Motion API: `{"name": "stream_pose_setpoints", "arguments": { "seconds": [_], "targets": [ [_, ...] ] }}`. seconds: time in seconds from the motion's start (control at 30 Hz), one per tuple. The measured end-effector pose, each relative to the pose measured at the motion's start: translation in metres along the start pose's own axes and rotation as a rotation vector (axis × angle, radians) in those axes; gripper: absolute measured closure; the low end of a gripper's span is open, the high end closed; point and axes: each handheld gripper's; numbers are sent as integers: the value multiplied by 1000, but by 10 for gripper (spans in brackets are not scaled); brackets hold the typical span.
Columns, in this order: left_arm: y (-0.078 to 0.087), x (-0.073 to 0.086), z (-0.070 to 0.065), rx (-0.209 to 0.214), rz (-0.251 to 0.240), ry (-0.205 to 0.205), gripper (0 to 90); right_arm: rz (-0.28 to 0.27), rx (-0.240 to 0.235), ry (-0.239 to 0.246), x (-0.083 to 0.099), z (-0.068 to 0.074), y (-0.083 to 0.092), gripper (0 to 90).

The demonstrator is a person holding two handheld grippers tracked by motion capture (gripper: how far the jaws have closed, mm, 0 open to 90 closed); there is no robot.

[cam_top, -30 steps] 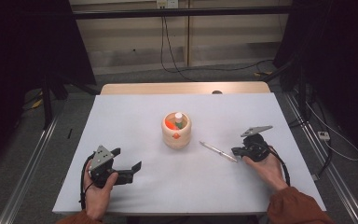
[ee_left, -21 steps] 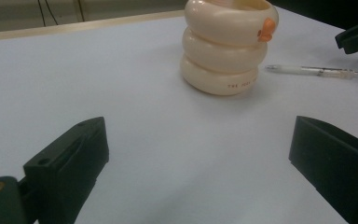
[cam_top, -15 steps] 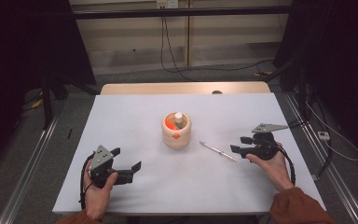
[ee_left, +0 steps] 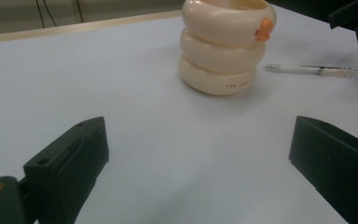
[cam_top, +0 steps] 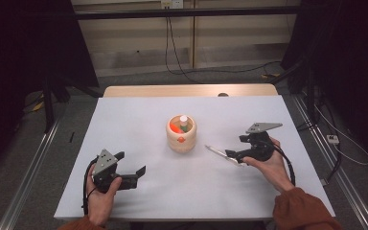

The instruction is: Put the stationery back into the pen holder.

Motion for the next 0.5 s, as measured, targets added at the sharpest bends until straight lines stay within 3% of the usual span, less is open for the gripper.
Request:
{"name": "stream_pose_setpoints", "arguments": {
  "seconds": [0.27,0.5],
  "targets": [
    [0,0,0,-2,-2,4,46,21,-8,19,-13,3,-14,174],
    [-1,1,0,0,8,0,46,128,6,27,-28,-1,-36,208]
  ]
}}
Point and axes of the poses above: each handheld gripper's, and its own axes: y roughly backward along the jaws, x roughly out of its underside, z roughly to its left, and after that the axes turned 10 degrees about -y, right-handed
